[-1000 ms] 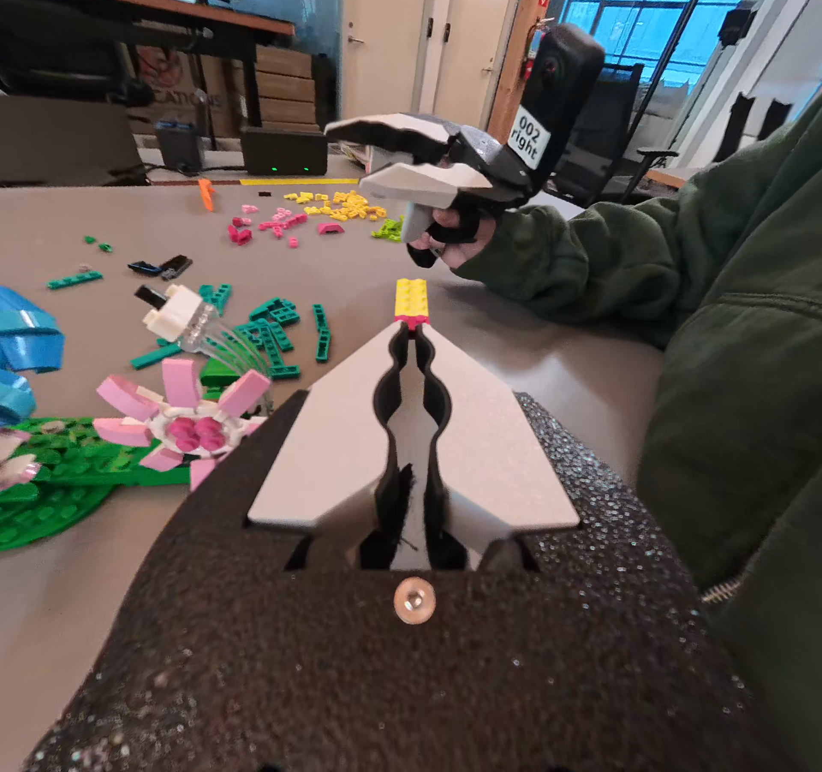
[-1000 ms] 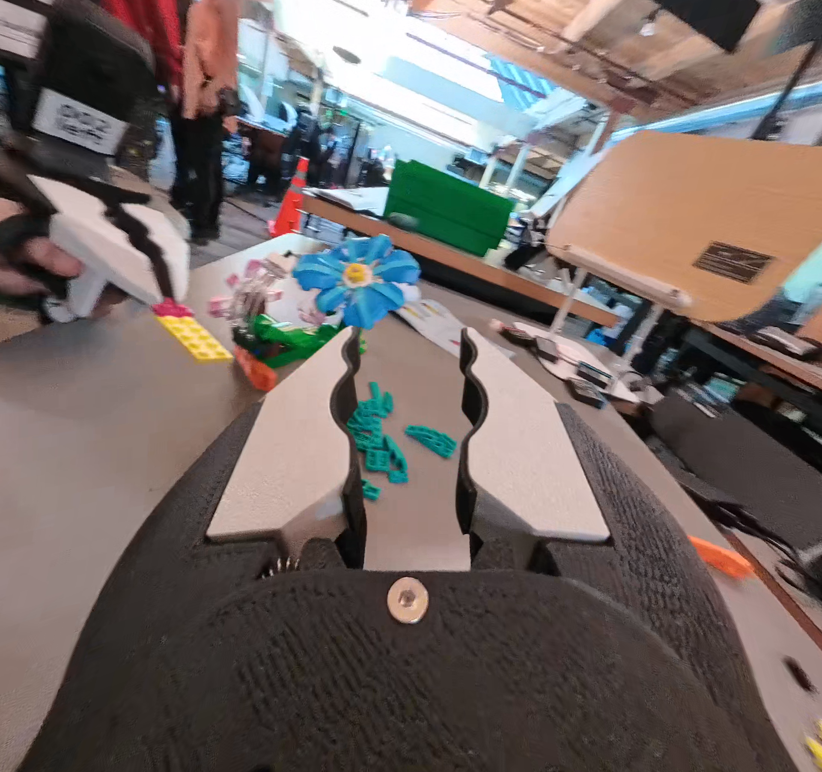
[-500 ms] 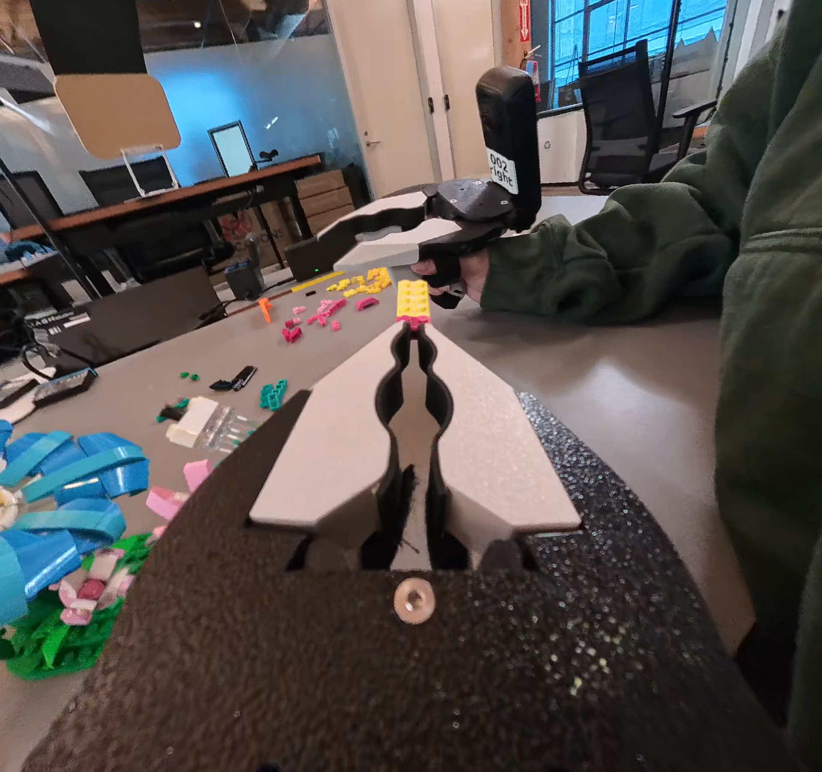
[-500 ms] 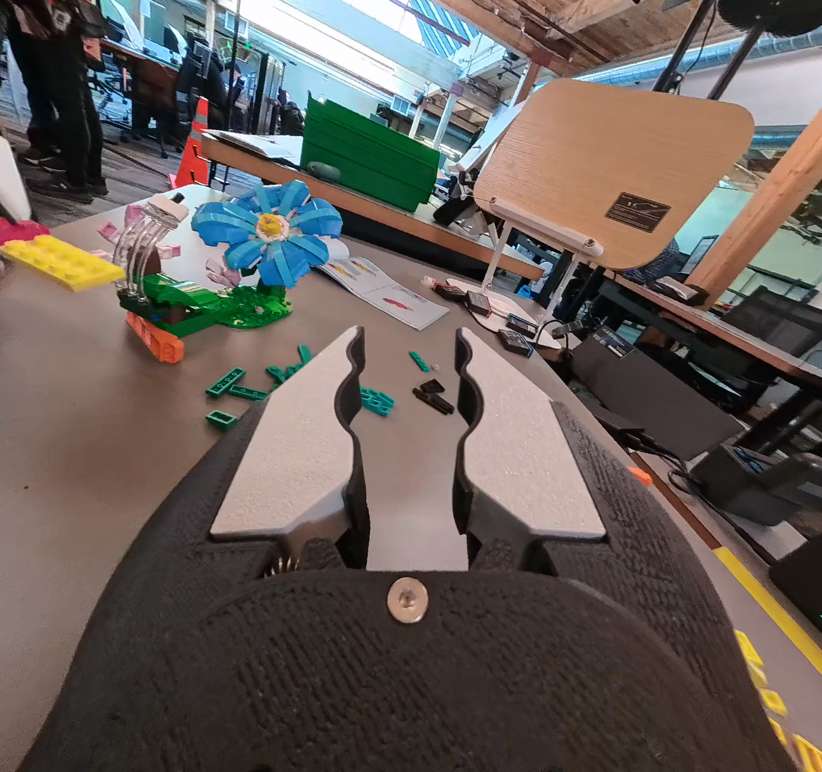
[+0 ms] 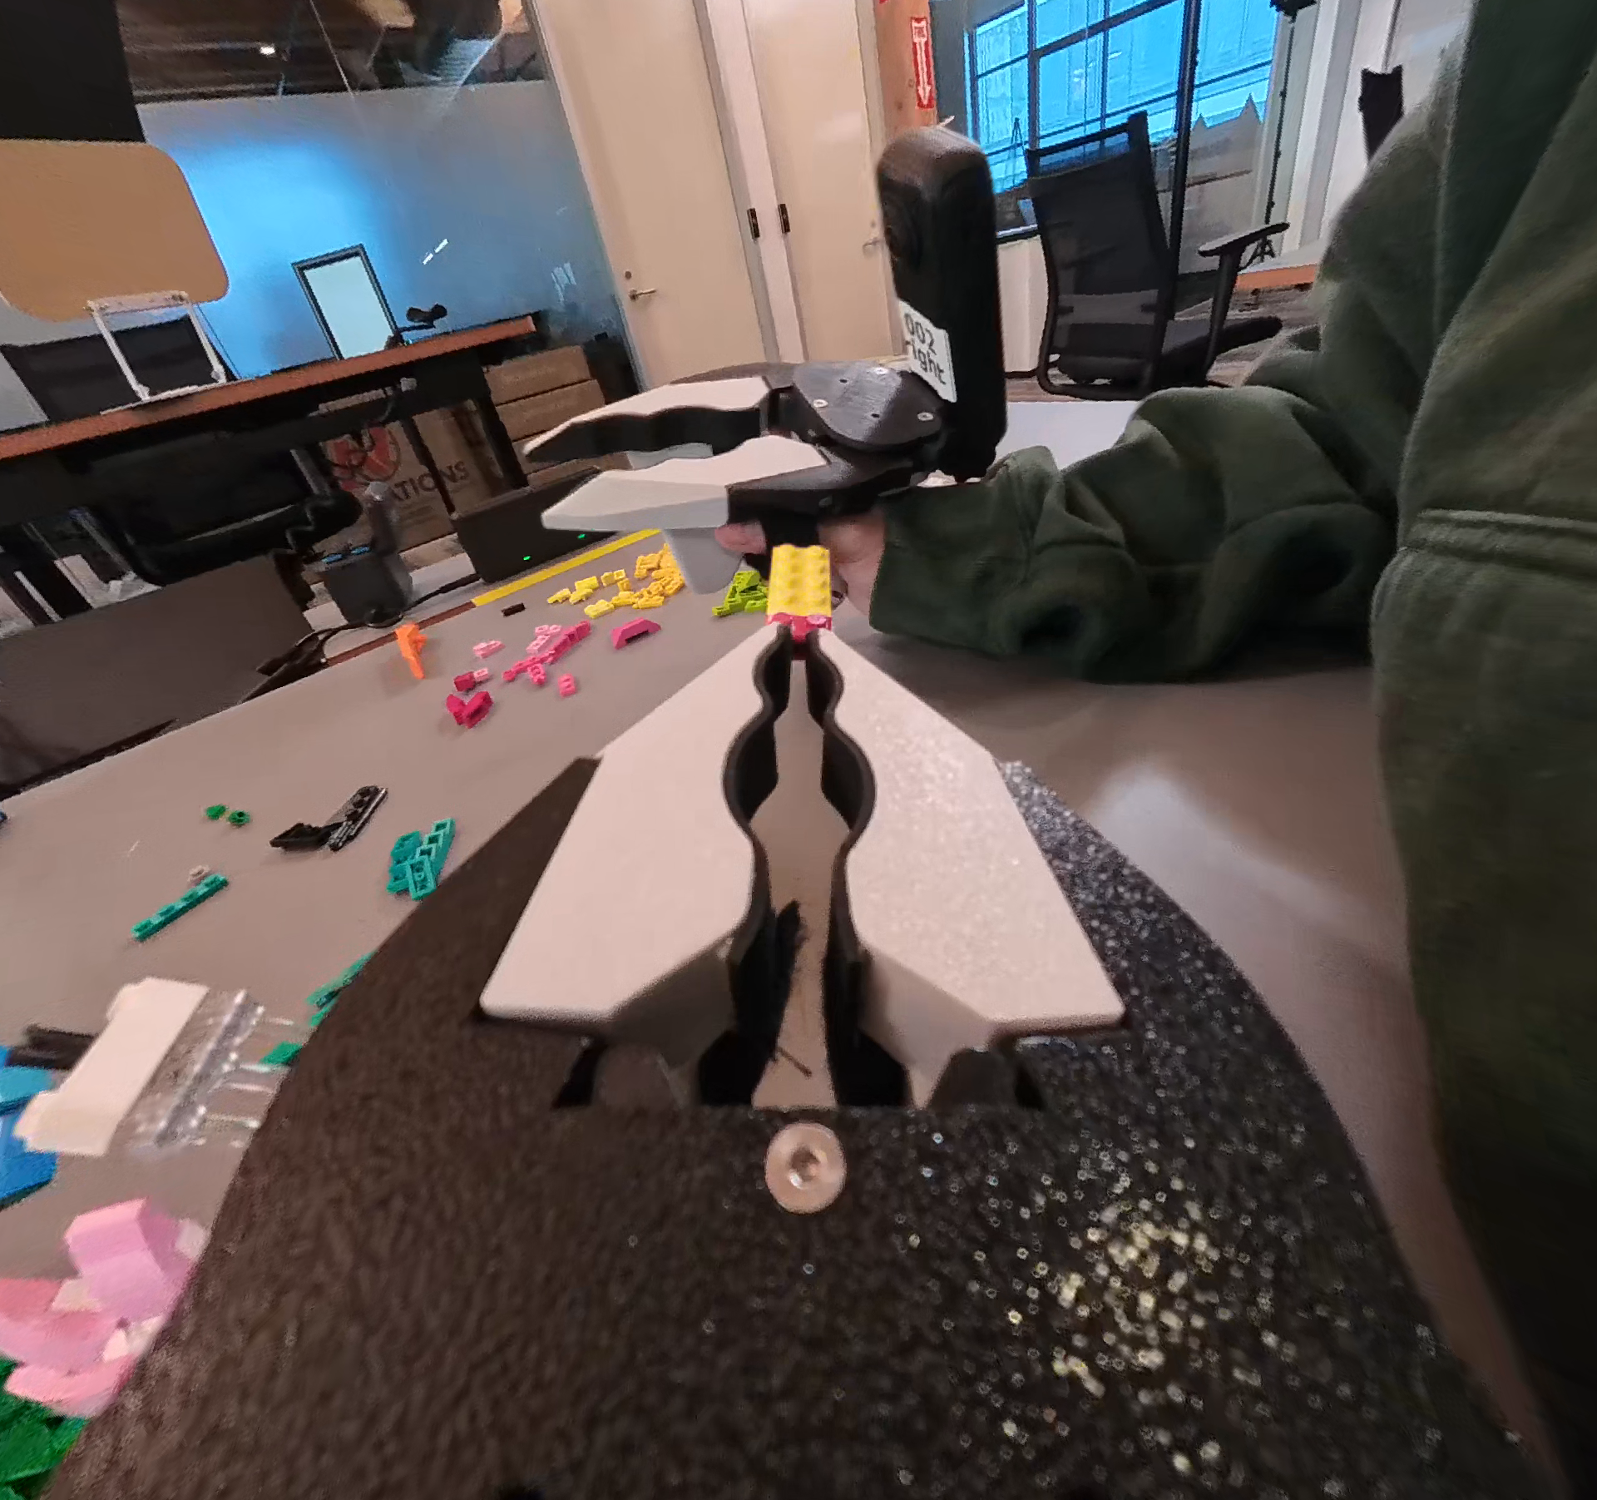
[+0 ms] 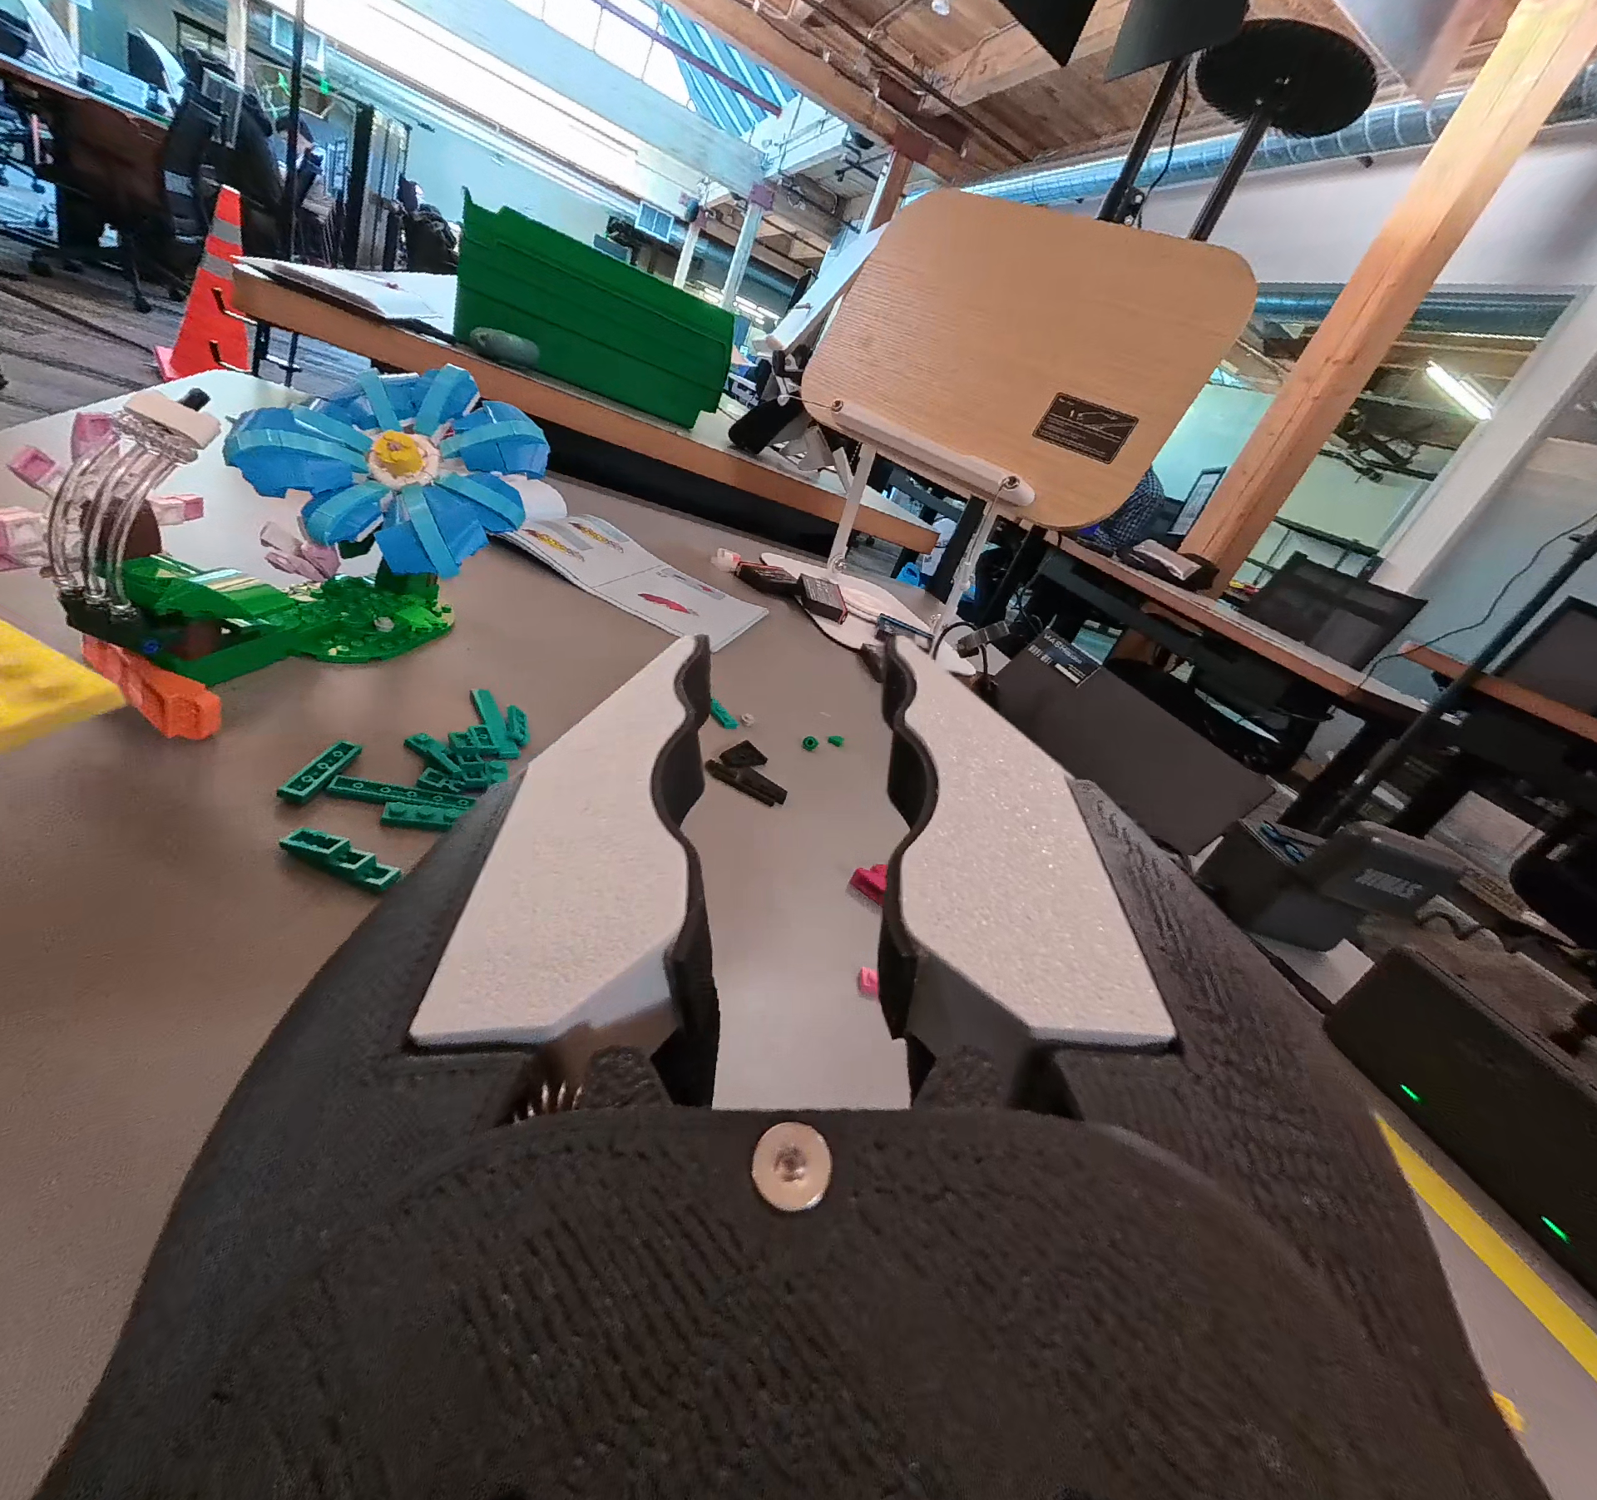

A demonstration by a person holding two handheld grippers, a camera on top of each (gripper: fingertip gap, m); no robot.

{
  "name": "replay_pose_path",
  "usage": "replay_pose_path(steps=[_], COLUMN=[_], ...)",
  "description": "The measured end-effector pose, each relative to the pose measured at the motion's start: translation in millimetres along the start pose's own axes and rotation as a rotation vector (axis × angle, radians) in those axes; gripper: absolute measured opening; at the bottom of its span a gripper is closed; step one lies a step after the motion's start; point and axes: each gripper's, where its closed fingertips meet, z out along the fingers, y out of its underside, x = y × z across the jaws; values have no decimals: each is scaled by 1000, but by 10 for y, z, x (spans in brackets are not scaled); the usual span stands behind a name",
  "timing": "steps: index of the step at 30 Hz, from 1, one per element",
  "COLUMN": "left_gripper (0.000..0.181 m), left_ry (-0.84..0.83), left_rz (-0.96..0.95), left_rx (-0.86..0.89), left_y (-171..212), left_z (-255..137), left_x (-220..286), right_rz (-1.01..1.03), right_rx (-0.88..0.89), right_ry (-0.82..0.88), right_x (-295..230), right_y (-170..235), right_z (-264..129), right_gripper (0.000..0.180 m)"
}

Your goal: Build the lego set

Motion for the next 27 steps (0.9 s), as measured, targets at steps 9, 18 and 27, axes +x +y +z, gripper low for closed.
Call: replay_pose_path(steps=[9, 18, 27], left_gripper=[0, 0, 0], left_ry=[-3, -15, -20], left_rz=[10, -2, -27], left_rx=[-9, 12, 22], left_y=[11, -15, -25], left_z=[1, -21, -32], left_x=[9, -18, -50], right_rz=[-14, -11, -8], right_rx=[-12, -20, -25], right_ry=[0, -7, -24], right_x=[-14, -25, -49], right_y=[14, 32, 46], right_z=[6, 17, 23], right_gripper=[37, 37, 35])
